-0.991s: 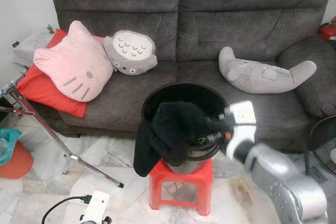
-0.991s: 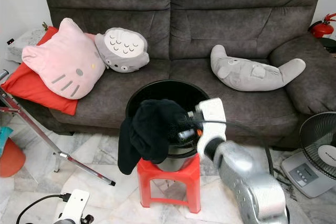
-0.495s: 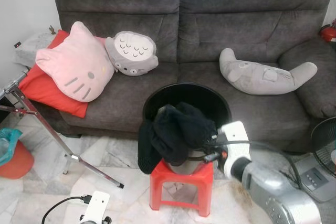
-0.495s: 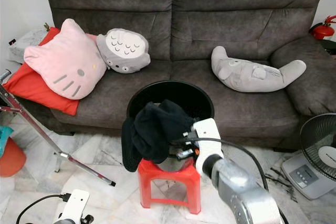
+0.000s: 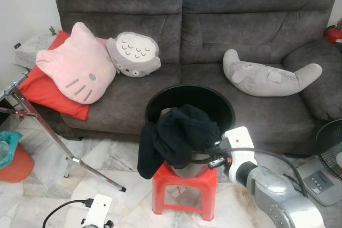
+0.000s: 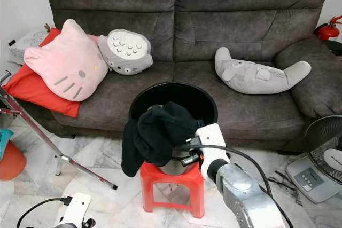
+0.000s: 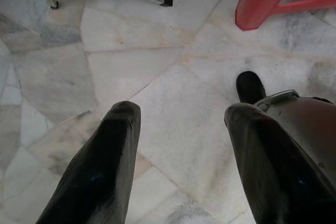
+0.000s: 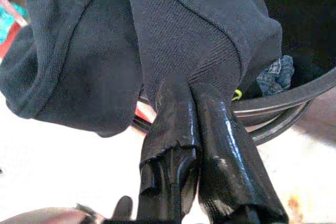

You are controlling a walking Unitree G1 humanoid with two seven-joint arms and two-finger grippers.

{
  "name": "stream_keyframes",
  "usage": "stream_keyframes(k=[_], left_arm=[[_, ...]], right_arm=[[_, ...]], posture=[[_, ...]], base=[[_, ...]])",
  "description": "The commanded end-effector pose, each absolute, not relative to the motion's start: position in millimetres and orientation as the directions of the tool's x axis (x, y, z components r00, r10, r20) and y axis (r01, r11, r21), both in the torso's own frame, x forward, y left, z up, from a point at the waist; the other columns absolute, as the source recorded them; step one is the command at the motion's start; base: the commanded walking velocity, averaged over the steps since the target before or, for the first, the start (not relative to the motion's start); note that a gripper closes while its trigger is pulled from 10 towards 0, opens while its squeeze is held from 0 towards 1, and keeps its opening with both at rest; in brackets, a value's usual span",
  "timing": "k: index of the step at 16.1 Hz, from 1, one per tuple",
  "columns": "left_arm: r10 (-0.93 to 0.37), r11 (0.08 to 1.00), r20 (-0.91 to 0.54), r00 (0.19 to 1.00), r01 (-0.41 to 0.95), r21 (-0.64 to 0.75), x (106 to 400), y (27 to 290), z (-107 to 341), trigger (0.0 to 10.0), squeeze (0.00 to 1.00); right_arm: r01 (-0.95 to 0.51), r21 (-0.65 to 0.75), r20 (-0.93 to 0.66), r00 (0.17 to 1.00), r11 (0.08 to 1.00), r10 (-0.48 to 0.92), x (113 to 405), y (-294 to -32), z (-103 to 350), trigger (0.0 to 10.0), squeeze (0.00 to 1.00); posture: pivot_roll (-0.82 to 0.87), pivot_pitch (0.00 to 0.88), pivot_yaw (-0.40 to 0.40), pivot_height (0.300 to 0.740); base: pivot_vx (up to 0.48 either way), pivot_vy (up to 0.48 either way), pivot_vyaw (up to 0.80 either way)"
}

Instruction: Hang hanger

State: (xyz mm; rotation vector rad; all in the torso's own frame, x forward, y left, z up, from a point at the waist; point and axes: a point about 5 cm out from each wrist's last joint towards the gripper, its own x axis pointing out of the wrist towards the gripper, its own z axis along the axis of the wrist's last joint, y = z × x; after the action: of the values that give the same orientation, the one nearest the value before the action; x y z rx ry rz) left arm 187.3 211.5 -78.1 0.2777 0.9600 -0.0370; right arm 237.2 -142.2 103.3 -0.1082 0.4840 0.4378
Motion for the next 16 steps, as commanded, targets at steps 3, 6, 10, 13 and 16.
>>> stream_keyframes(k=[3, 6, 10, 13, 16], left_arm=[[0.095, 0.962, -0.818, 0.567, 0.16, 0.222, 183.3, 212.5, -80.0, 10.0, 0.0], [0.092, 0.962, -0.818, 0.568, 0.162, 0.221, 183.4, 211.0, -80.2, 10.0, 0.0], [0.09, 0.961, -0.82, 0.565, 0.167, 0.221, 182.5, 210.1, -80.8, 10.0, 0.0], [0.095, 0.96, -0.821, 0.563, 0.165, 0.224, 181.8, 211.6, -80.9, 10.0, 0.0], [0.099, 0.96, -0.821, 0.563, 0.163, 0.228, 182.5, 213.0, -80.4, 10.0, 0.0]], right_arm=[[-0.442, -0.154, -0.457, 0.825, 0.884, 0.332, 237.1, -141.5, 104.8, 10.0, 1.0], [-0.469, -0.269, -0.395, 0.851, 0.841, 0.347, 238.8, -139.9, 112.8, 10.0, 1.0], [-0.441, -0.398, -0.338, 0.886, 0.805, 0.318, 240.9, -144.9, 118.8, 10.0, 1.0], [-0.495, -0.519, -0.379, 0.864, 0.697, 0.332, 234.3, -148.5, 111.1, 10.0, 0.0], [-0.525, -0.645, -0.413, 0.851, 0.556, 0.324, 232.5, -153.2, 107.8, 10.0, 0.0]], posture=[[-0.1, 0.0, 0.074, 0.74], [-0.1, 0.0, 0.071, 0.74], [-0.11, 0.0, 0.073, 0.74], [-0.11, 0.0, 0.072, 0.74], [-0.11, 0.0, 0.073, 0.74]], base=[[0.0, 0.0, 0.0], [0.0, 0.0, 0.0], [0.0, 0.0, 0.0], [0.0, 0.0, 0.0], [0.0, 0.0, 0.0]])
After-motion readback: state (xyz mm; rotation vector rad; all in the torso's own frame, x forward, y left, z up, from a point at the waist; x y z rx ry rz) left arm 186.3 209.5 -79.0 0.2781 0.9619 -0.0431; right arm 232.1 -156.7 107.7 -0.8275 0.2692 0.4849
